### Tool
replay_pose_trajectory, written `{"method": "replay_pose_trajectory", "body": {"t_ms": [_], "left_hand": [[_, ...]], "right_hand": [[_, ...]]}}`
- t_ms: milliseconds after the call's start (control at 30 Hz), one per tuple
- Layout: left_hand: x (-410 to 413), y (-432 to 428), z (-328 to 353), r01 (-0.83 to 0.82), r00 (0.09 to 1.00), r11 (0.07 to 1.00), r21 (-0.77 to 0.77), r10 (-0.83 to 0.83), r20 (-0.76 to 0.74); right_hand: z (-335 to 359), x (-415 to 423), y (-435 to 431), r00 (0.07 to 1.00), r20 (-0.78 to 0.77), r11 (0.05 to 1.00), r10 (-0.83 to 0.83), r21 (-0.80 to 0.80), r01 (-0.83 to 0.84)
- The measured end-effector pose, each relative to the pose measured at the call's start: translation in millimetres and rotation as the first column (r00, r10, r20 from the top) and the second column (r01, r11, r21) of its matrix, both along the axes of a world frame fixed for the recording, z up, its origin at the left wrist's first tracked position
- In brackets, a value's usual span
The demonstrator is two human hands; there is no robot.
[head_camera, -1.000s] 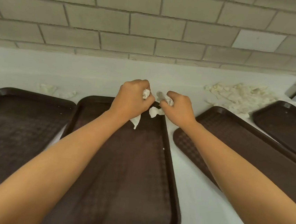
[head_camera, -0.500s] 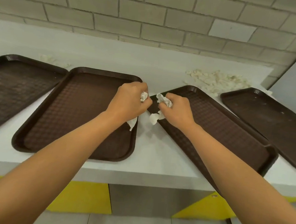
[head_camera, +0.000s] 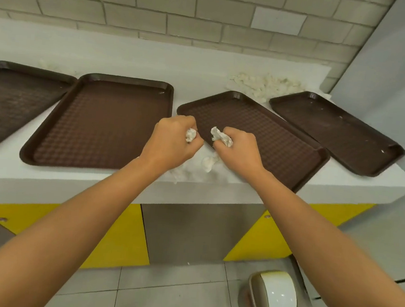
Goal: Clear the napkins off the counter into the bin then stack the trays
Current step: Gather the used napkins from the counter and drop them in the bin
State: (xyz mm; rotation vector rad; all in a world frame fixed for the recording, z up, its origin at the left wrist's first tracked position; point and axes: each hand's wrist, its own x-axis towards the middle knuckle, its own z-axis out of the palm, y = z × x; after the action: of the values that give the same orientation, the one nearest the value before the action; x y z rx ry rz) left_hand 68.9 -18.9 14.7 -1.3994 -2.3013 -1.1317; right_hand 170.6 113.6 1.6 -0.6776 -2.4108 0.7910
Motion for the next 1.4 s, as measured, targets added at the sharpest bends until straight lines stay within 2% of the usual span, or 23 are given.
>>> {"method": "replay_pose_trajectory", "body": {"t_ms": [67,167,300,367,533,700,1067,1400], "left_hand": [[21,-8,4,-0.008,0.998,0.999,0.042,0.006,0.059],[52,-18,7,-0.07,0.953,0.99,0.121,0.031,0.302],[87,-28,-4,-0.127,0.889,0.989,0.069,0.083,0.45],[103,-30,-12,-0.136,0.838,0.989,0.05,0.088,0.539],[151,-21,-35,-0.179,0.644,0.982,0.066,0.066,0.763],[208,6,-62,-0.222,0.526,0.975,0.024,0.099,0.845],[321,65,-133,-0.337,0.314,0.937,-0.093,0.204,0.927],[359,110,-191,-0.318,0.209,0.924,-0.211,0.286,0.935]], "right_hand": [[-2,22,-10,0.999,0.007,0.999,-0.035,0.008,0.035],[-8,56,-22,0.995,0.016,0.995,-0.1,-0.009,0.1],[-16,97,-36,0.987,0.06,0.988,-0.146,-0.039,0.148],[-19,115,-40,0.987,0.052,0.986,-0.154,-0.051,0.156],[-28,166,-35,0.985,0.084,0.986,-0.149,-0.065,0.154],[-48,225,-10,0.984,0.137,0.988,-0.116,-0.084,0.129],[-111,332,58,0.962,0.272,0.984,0.011,-0.176,0.038],[-176,370,92,0.933,0.356,0.946,-0.044,-0.286,0.153]]}}
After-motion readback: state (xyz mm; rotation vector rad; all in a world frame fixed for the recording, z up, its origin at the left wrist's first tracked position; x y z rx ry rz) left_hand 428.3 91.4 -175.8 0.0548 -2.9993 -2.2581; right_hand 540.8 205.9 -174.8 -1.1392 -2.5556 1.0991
